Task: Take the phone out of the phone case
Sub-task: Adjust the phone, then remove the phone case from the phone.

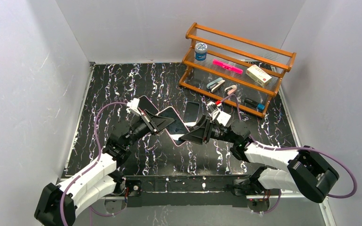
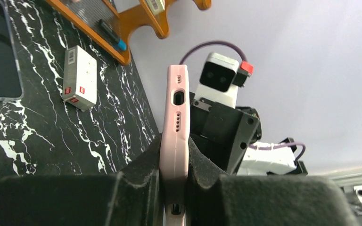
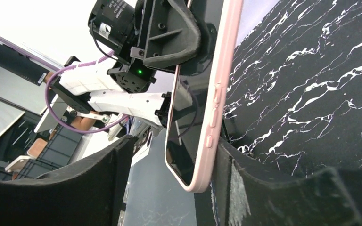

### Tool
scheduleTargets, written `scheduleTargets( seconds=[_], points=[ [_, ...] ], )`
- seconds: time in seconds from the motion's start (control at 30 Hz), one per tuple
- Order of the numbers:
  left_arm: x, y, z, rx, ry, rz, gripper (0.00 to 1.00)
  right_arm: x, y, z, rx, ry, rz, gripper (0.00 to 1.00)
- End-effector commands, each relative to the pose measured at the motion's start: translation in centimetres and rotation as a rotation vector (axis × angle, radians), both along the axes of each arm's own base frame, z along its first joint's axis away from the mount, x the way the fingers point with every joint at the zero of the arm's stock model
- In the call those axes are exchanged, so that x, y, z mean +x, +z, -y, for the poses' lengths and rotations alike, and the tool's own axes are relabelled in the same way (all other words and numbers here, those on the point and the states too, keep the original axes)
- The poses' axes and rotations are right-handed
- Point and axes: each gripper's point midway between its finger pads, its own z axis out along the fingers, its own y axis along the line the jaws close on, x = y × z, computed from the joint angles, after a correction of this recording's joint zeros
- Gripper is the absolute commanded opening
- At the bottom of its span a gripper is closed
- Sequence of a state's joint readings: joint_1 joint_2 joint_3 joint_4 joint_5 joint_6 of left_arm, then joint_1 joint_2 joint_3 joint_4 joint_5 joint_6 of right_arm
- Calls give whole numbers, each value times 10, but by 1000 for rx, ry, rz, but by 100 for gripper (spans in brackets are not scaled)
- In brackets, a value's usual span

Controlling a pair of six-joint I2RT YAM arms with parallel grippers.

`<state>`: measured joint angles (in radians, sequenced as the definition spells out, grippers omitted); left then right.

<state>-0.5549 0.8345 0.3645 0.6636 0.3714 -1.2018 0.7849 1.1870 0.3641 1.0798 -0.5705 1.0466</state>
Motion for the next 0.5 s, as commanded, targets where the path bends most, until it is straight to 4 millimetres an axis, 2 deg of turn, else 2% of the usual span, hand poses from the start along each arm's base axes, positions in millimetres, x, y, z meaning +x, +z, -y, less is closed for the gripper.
scheduleTargets(
  seconds=[0.0,0.13,0.27,0.47],
  points=[
    [12,31,-21,-138,151,17,0,-1,27,-1,87,-56,111,71],
    [15,47,-30,-208,201,32,0,-3,30,-1,115,-93,119,76],
    [16,53,-33,-257,208,18,0,-6,37,-5,149,-112,135,78],
    [15,62,-35,-307,208,13,0,-10,44,-14,188,-96,141,74]
  ],
)
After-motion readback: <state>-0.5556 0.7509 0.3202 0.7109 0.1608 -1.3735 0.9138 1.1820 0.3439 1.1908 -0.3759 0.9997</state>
